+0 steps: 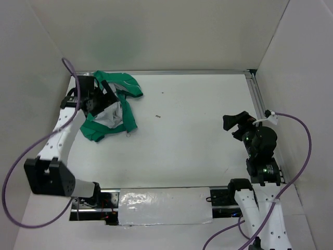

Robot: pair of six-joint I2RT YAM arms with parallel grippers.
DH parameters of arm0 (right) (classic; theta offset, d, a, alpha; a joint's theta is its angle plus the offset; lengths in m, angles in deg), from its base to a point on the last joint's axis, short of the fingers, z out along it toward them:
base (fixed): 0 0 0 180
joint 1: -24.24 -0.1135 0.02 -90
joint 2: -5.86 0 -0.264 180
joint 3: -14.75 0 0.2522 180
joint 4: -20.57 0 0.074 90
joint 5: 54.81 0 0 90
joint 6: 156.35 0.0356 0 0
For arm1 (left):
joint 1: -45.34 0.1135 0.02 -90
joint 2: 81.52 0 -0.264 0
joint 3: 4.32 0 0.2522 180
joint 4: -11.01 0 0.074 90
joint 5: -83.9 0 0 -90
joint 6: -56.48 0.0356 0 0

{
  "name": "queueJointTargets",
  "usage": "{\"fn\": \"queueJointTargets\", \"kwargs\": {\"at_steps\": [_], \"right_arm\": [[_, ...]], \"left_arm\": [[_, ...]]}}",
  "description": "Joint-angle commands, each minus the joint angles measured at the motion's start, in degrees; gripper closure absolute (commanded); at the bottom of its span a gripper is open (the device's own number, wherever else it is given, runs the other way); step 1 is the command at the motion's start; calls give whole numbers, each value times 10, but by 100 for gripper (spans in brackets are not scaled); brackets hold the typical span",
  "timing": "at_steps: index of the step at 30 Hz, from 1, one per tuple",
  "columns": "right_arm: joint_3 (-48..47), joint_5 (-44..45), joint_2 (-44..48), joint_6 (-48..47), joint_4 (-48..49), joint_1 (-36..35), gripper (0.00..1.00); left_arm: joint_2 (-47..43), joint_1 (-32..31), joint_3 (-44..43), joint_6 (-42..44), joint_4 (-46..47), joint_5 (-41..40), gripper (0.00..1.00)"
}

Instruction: Zip up the jacket

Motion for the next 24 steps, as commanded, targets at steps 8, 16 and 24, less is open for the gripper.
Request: {"fn": "queueJointTargets", "kwargs": {"at_steps": [8,16,24], "right_arm": [[7,-42,-75,-43,68,4,0],[0,-44,-98,-57,67,3,0],[2,-42,-62,-48,51,3,0]], "left_arm": [[416,65,-301,36,-63,-107,1],[562,54,-430,91,-74,-21,100],[296,-94,-286,154,11,20,100]]}}
